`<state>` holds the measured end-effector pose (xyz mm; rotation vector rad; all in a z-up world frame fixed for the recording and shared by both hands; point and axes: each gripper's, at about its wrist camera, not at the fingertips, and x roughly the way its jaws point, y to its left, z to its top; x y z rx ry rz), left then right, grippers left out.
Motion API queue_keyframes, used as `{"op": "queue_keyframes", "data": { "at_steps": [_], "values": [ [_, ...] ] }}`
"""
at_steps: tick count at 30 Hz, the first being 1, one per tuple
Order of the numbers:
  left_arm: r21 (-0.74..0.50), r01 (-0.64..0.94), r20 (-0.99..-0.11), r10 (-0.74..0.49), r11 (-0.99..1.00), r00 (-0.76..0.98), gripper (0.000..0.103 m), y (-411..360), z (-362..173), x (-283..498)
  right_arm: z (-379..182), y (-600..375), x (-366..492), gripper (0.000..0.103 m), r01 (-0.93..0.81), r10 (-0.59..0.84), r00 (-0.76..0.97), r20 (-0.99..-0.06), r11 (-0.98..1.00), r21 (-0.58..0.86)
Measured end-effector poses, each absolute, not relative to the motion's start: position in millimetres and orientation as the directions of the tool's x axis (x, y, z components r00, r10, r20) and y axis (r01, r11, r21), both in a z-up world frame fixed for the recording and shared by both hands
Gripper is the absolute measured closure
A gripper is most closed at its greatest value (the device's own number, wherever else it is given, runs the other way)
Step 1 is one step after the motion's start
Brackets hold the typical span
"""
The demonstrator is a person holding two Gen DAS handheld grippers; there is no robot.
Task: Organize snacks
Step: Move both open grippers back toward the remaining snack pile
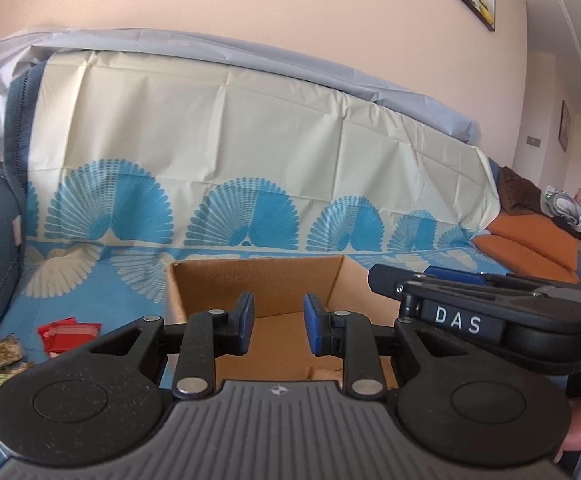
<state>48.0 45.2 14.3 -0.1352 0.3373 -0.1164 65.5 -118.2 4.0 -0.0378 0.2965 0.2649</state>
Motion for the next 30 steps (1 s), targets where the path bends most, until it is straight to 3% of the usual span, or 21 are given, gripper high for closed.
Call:
{"op": "queue_keyframes", "data": {
  "at_steps": [8, 15, 20, 24, 26, 30],
  "values": [
    [-0.111, -0.061, -0.298, 0.025, 0.992, 0.954, 0.07, 85, 21, 10, 0, -90, 55, 0.05, -0.306, 0.305, 0.904, -0.299, 0.951, 0.044],
    [-0.184, -0.108, -0.409, 0.023, 0.977, 0.912, 0.07, 132, 28, 0, -4, -74, 51, 0.05, -0.357, 0.361, 0.88, -0.309, 0.931, 0.072],
    [-0.103, -0.186, -0.461, 0.119, 0.977, 0.88, 0.072, 164, 30, 21, -7, -68, 52, 0.05, -0.367, 0.379, 0.87, -0.315, 0.925, 0.101],
    [-0.161, -0.28, -0.505, 0.164, 0.946, 0.847, 0.076, 198, 6, 28, -8, -63, 53, 0.05, -0.381, 0.392, 0.863, -0.318, 0.919, 0.098],
    [-0.245, -0.351, -0.568, 0.159, 0.904, 0.807, 0.086, 220, -3, 31, -9, -61, 53, 0.05, -0.388, 0.396, 0.86, -0.321, 0.917, 0.093],
    [-0.346, -0.415, -0.571, 0.162, 0.842, 0.805, 0.086, 246, -6, 31, -11, -54, 55, 0.05, -0.406, 0.409, 0.851, -0.329, 0.91, 0.081]
  ]
}}
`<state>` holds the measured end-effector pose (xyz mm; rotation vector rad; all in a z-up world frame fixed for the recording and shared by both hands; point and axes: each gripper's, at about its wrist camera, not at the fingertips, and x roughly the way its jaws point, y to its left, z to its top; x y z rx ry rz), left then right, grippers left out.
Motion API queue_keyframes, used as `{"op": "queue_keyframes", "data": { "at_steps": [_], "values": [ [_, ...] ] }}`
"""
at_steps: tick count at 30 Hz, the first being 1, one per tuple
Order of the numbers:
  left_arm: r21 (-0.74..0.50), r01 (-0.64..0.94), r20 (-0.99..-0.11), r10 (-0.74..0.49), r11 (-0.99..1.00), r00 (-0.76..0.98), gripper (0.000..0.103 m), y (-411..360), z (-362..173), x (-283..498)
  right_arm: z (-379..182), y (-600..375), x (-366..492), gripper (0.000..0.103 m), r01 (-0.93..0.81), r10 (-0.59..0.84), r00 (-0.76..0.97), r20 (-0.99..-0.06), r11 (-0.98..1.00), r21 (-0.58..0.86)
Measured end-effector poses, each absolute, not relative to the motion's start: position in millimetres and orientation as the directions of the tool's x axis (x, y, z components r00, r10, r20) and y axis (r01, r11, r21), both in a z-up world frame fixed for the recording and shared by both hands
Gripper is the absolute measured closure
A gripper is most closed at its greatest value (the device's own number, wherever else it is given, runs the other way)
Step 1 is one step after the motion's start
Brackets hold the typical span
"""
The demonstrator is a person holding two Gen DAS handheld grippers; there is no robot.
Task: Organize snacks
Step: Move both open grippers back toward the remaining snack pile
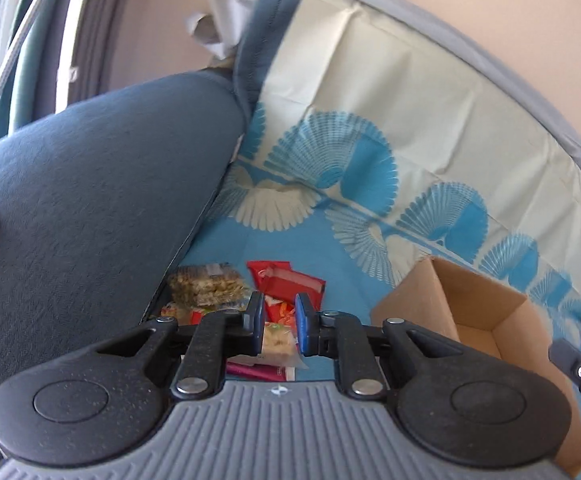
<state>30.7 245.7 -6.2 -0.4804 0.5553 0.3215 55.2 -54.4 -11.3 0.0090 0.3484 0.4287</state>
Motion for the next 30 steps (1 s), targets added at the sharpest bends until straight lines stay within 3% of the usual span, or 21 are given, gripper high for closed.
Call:
{"op": "queue_keyframes", "data": {
  "at_steps": [9, 13, 17, 30],
  "values": [
    [-0.427, -0.504, -0.665, 0.117, 0.751, 0.738, 0.086, 267, -31, 42, -16, -32, 55, 0.051, -0.452, 0.458, 0.823, -0.337, 0.886, 0.102],
    [-0.481, -0.576, -0.7, 0.105, 0.661, 0.706, 0.086, 288, -45, 40, -18, -16, 47, 0.068, -0.517, 0.519, 0.793, -0.32, 0.85, 0.099],
    [-0.517, -0.606, -0.712, 0.089, 0.604, 0.696, 0.085, 300, -54, 40, -25, 9, 42, 0.071, -0.583, 0.577, 0.743, -0.339, 0.807, 0.095],
    [-0.355, -0.533, -0.7, 0.159, 0.768, 0.696, 0.075, 285, -46, 66, -62, 70, 79, 0.07, -0.58, 0.595, 0.615, -0.517, 0.786, 0.213]
  ]
}}
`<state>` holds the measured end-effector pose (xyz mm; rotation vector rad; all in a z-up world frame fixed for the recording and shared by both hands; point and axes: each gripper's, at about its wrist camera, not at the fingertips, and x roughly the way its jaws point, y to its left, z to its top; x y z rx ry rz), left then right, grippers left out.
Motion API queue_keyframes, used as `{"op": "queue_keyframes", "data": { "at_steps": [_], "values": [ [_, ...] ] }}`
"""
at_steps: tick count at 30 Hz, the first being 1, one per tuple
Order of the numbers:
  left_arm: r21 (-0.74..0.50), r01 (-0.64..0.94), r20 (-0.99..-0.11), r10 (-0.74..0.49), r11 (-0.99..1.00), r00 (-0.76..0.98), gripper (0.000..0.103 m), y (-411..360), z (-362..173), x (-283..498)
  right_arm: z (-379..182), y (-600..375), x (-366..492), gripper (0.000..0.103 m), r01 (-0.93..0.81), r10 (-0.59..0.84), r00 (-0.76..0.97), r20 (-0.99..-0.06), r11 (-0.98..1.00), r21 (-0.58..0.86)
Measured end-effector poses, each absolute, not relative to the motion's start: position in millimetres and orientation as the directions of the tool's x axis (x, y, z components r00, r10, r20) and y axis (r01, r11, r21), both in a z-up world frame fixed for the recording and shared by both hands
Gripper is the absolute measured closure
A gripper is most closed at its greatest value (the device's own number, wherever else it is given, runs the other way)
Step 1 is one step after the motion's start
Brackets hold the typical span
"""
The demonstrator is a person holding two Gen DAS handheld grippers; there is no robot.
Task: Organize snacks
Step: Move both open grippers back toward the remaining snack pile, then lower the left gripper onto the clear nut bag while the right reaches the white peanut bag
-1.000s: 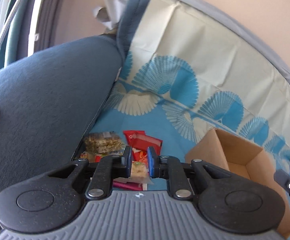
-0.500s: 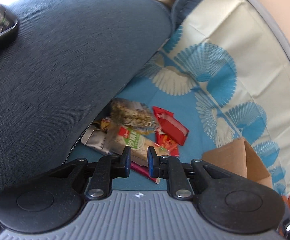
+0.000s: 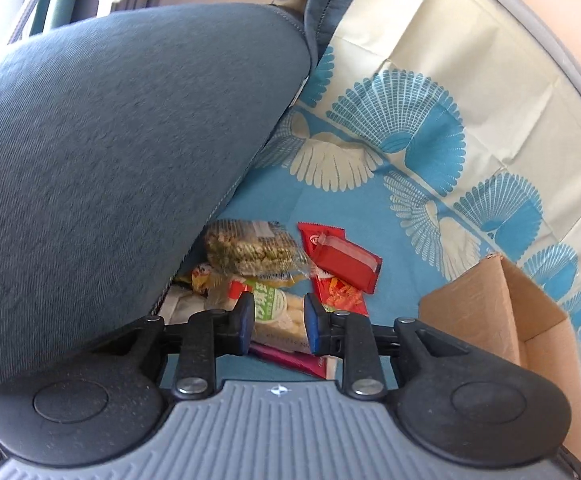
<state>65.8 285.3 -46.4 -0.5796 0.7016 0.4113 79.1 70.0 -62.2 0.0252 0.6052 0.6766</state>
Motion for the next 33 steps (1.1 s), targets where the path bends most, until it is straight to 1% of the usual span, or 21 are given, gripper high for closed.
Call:
{"op": "queue_keyframes", "data": {
  "at_steps": [1, 4, 6, 8, 10, 12, 13, 14, 15, 19, 22, 25, 28, 30, 33],
  "values": [
    [-0.336, -0.529, -0.696, 0.173, 0.779, 0.697, 0.074, 285, -46, 70, -64, 72, 82, 0.07, -0.573, 0.588, 0.608, -0.533, 0.79, 0.219],
    [-0.268, -0.514, -0.683, 0.215, 0.815, 0.698, 0.064, 284, -45, 81, -71, 76, 86, 0.07, -0.549, 0.55, 0.598, -0.583, 0.811, 0.202],
    [-0.219, -0.506, -0.676, 0.243, 0.834, 0.695, 0.054, 283, -46, 90, -75, 75, 89, 0.07, -0.531, 0.534, 0.588, -0.607, 0.822, 0.208],
    [-0.174, -0.493, -0.669, 0.265, 0.852, 0.695, 0.05, 282, -47, 99, -78, 74, 93, 0.07, -0.51, 0.522, 0.58, -0.626, 0.831, 0.22],
    [-0.123, -0.474, -0.66, 0.284, 0.872, 0.695, 0.044, 279, -50, 110, -80, 72, 97, 0.069, -0.489, 0.509, 0.575, -0.64, 0.842, 0.23],
    [-0.064, -0.447, -0.652, 0.302, 0.892, 0.696, 0.031, 273, -52, 121, -81, 72, 101, 0.069, -0.475, 0.5, 0.571, -0.651, 0.848, 0.234],
    [-0.029, -0.433, -0.645, 0.314, 0.901, 0.696, 0.028, 270, -54, 127, -82, 72, 102, 0.069, -0.472, 0.496, 0.57, -0.655, 0.85, 0.234],
    [0.0, -0.423, -0.641, 0.325, 0.906, 0.695, 0.021, 267, -55, 133, -83, 73, 103, 0.069, -0.471, 0.495, 0.568, -0.657, 0.851, 0.235],
    [0.031, -0.413, -0.642, 0.335, 0.91, 0.69, 0.019, 264, -59, 140, -83, 73, 104, 0.069, -0.472, 0.497, 0.565, -0.659, 0.849, 0.235],
    [0.126, -0.387, -0.659, 0.368, 0.914, 0.656, 0.018, 260, -75, 163, -83, 75, 103, 0.069, -0.484, 0.501, 0.56, -0.66, 0.844, 0.23],
    [0.212, -0.332, -0.675, 0.383, 0.919, 0.63, 0.016, 253, -89, 177, -83, 75, 104, 0.069, -0.486, 0.498, 0.558, -0.664, 0.844, 0.225],
    [0.299, -0.296, -0.698, 0.419, 0.907, 0.58, 0.018, 250, -109, 188, -85, 76, 106, 0.069, -0.482, 0.491, 0.551, -0.675, 0.848, 0.223],
    [0.304, -0.294, -0.709, 0.421, 0.906, 0.565, 0.027, 254, -119, 189, -86, 76, 106, 0.069, -0.487, 0.489, 0.545, -0.681, 0.846, 0.217],
    [0.297, -0.306, -0.707, 0.424, 0.904, 0.566, 0.038, 258, -119, 187, -87, 77, 106, 0.069, -0.493, 0.487, 0.544, -0.683, 0.844, 0.21],
    [0.262, -0.315, -0.717, 0.403, 0.912, 0.569, 0.043, 265, -116, 180, -91, 80, 106, 0.069, -0.499, 0.478, 0.53, -0.7, 0.844, 0.198]
  ]
}}
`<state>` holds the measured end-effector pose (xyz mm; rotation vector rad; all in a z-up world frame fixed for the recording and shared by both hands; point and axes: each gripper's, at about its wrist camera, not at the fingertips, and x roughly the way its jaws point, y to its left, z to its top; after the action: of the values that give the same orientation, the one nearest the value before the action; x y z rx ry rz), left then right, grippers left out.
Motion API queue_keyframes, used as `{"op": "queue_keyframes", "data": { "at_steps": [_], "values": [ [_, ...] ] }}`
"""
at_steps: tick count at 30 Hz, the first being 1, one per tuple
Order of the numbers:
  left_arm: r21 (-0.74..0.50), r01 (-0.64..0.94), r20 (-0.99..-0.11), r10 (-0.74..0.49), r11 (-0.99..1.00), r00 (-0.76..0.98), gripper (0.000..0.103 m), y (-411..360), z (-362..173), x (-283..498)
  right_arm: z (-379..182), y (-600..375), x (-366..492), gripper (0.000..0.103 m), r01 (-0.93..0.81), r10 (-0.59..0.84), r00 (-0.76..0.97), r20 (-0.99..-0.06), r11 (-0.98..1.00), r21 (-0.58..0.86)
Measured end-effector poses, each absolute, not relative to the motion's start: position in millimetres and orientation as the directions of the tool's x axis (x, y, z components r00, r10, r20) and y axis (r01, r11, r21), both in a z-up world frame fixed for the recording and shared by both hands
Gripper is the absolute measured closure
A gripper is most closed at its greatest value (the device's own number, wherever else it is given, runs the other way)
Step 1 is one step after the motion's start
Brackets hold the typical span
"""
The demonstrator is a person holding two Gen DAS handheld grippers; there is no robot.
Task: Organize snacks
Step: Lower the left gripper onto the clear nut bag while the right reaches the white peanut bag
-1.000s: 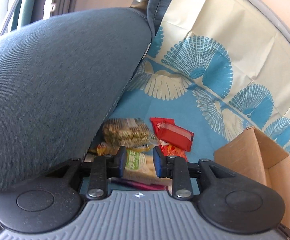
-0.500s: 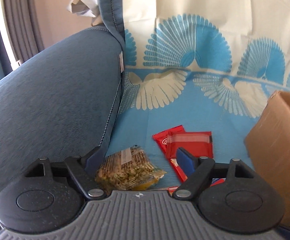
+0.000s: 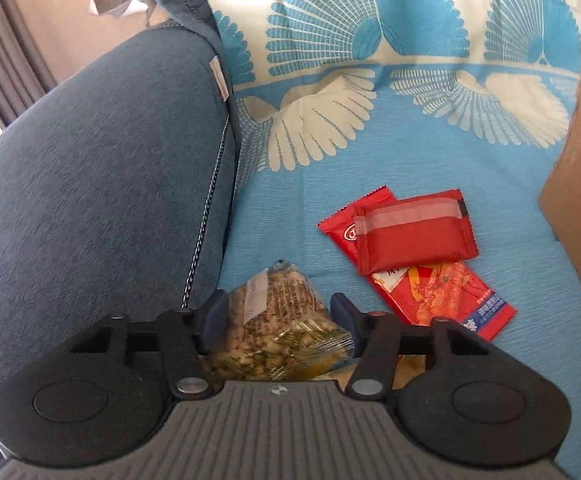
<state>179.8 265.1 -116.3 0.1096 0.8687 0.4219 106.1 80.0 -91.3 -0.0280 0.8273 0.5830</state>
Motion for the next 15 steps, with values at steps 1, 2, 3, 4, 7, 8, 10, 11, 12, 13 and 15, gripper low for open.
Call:
{"op": "queue_keyframes", "data": {
  "at_steps": [1, 2, 3, 4, 7, 8, 10, 11, 12, 13, 15],
  "values": [
    [0.257, -0.309, -0.722, 0.395, 0.916, 0.569, 0.044, 265, -115, 177, -93, 81, 106, 0.069, -0.501, 0.475, 0.525, -0.706, 0.843, 0.195],
    [0.256, -0.298, -0.727, 0.386, 0.92, 0.568, 0.044, 265, -115, 174, -94, 82, 105, 0.069, -0.503, 0.473, 0.522, -0.71, 0.843, 0.191],
    [0.259, -0.28, -0.734, 0.377, 0.924, 0.565, 0.044, 261, -113, 173, -95, 83, 105, 0.069, -0.506, 0.471, 0.522, -0.711, 0.842, 0.186],
    [0.259, -0.264, -0.741, 0.366, 0.929, 0.563, 0.044, 259, -111, 170, -96, 84, 104, 0.069, -0.509, 0.468, 0.523, -0.712, 0.842, 0.18],
    [0.22, -0.234, -0.766, 0.316, 0.947, 0.561, 0.044, 254, -105, 158, -99, 85, 103, 0.069, -0.516, 0.467, 0.516, -0.718, 0.839, 0.175],
    [0.195, -0.226, -0.775, 0.292, 0.954, 0.56, 0.044, 253, -102, 151, -101, 86, 103, 0.069, -0.518, 0.469, 0.509, -0.722, 0.837, 0.178],
    [0.148, -0.215, -0.791, 0.246, 0.965, 0.56, 0.044, 250, -97, 140, -105, 86, 103, 0.066, -0.522, 0.473, 0.484, -0.736, 0.832, 0.191],
    [0.116, -0.217, -0.799, 0.221, 0.969, 0.56, 0.044, 249, -94, 133, -106, 87, 103, 0.065, -0.521, 0.474, 0.473, -0.743, 0.83, 0.199],
    [0.079, -0.222, -0.806, 0.193, 0.972, 0.559, 0.044, 249, -91, 126, -108, 87, 103, 0.065, -0.519, 0.474, 0.463, -0.749, 0.83, 0.204],
    [0.035, -0.228, -0.814, 0.16, 0.973, 0.559, 0.044, 248, -89, 119, -110, 87, 103, 0.065, -0.517, 0.474, 0.455, -0.754, 0.83, 0.21],
    [-0.063, -0.249, -0.827, 0.089, 0.967, 0.555, 0.044, 249, -85, 105, -113, 87, 103, 0.062, -0.517, 0.477, 0.438, -0.762, 0.827, 0.221]
  ]
}}
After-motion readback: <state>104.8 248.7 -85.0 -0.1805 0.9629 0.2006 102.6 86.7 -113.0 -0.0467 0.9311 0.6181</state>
